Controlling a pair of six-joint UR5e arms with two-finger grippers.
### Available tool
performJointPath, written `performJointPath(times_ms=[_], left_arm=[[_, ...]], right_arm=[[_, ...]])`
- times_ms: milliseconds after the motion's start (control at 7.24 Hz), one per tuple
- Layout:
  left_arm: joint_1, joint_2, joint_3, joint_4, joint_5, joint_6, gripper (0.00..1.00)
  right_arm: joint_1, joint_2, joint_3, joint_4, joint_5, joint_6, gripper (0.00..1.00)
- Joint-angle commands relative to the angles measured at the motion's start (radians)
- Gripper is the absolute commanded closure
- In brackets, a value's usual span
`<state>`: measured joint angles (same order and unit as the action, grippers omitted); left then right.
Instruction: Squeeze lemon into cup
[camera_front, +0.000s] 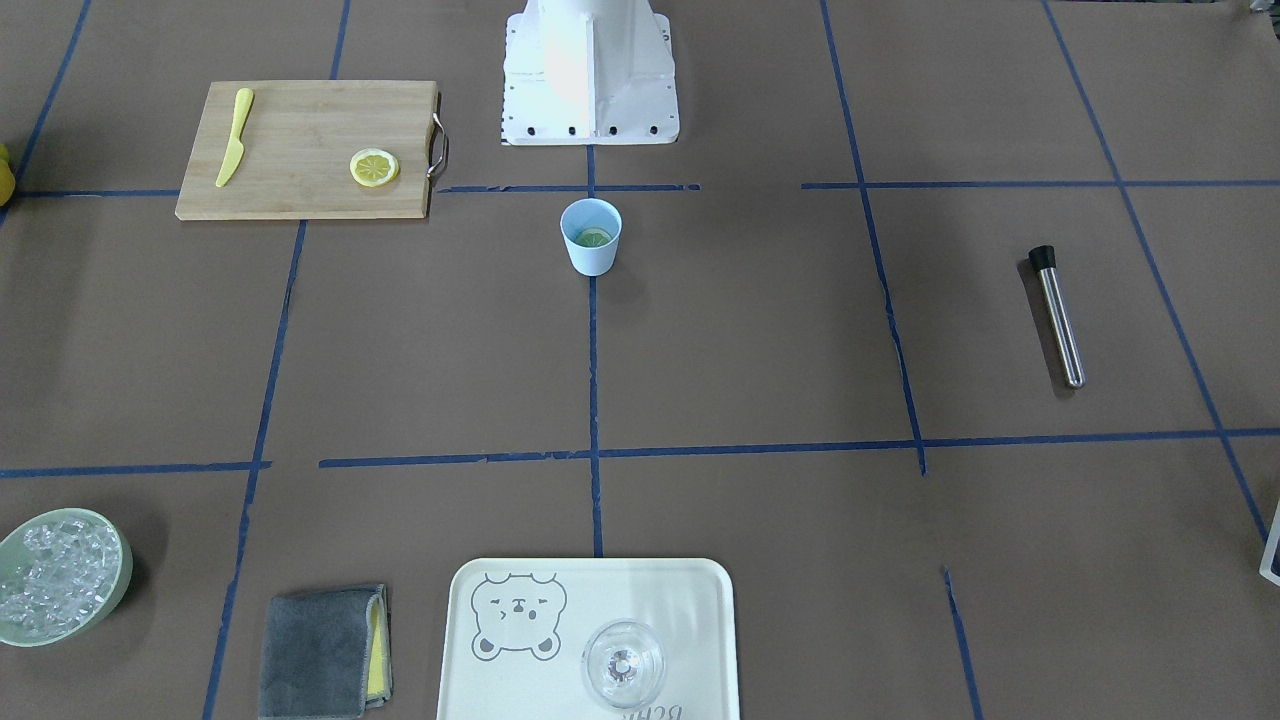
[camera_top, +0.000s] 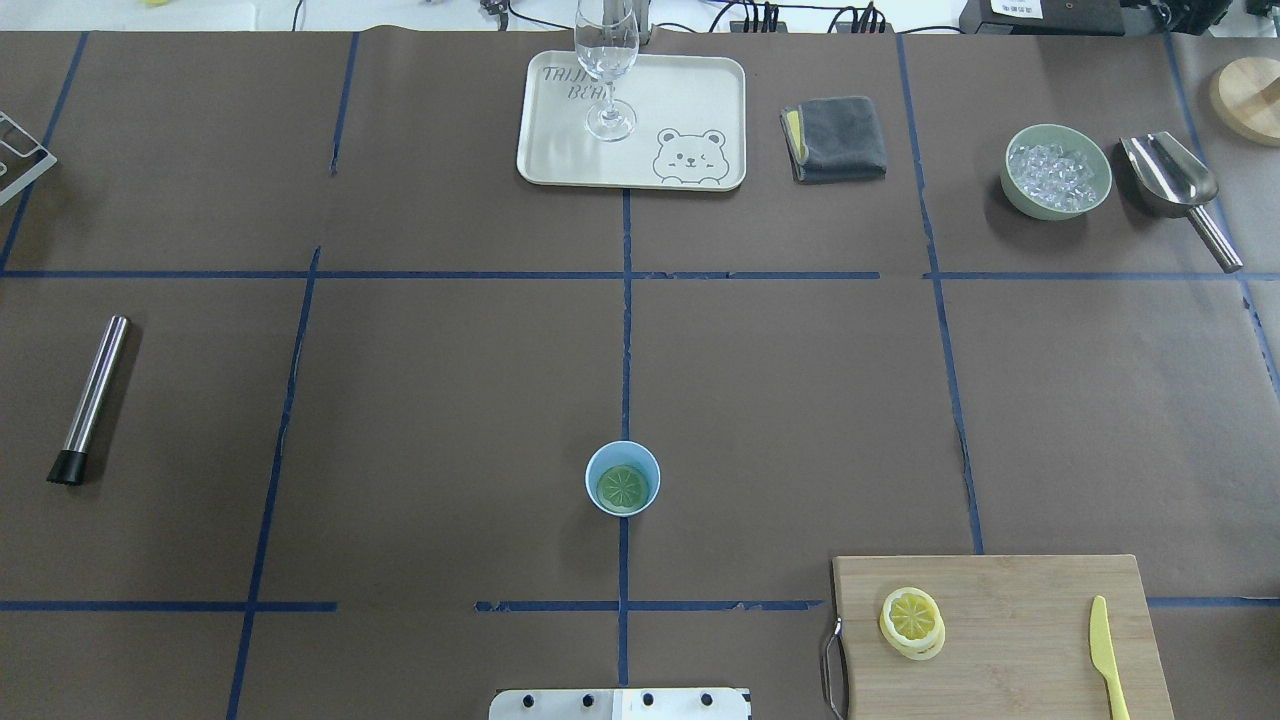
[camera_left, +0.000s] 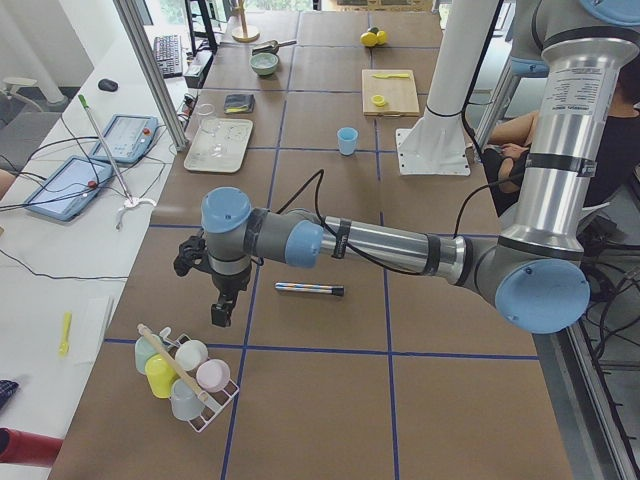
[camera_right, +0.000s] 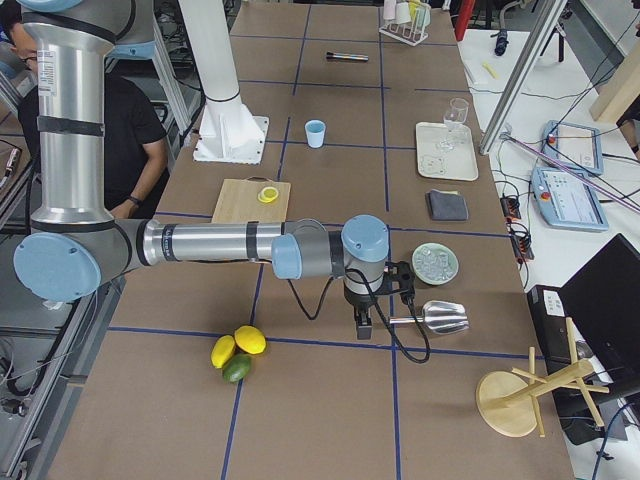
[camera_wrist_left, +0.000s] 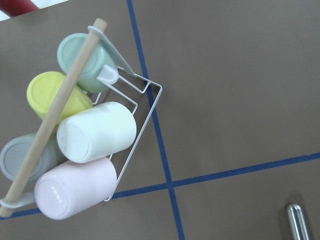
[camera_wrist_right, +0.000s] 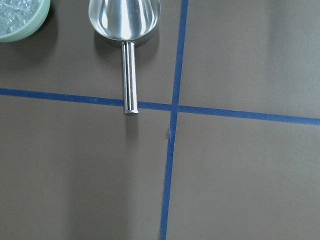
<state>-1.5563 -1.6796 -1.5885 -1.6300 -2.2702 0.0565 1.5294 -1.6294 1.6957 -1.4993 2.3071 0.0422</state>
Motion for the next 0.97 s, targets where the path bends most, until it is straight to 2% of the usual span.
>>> performJointPath(times_ms=[0, 552, 829], left_arm=[[-0.005, 0.053, 0.013, 0.001, -0.041, 0.016, 0.00], [-0.005, 0.060, 0.008, 0.010, -0.074, 0.006, 0.00], [-0.005, 0.058, 0.008, 0.010, -0.075, 0.003, 0.00]], right_arm=[[0.002, 0.011, 0.005, -0.001, 0.027, 0.010, 0.00], [0.003, 0.039, 0.036, -0.087, 0.037, 0.010, 0.00], [0.006, 0.030, 0.039, -0.087, 0.040, 0.008, 0.00]])
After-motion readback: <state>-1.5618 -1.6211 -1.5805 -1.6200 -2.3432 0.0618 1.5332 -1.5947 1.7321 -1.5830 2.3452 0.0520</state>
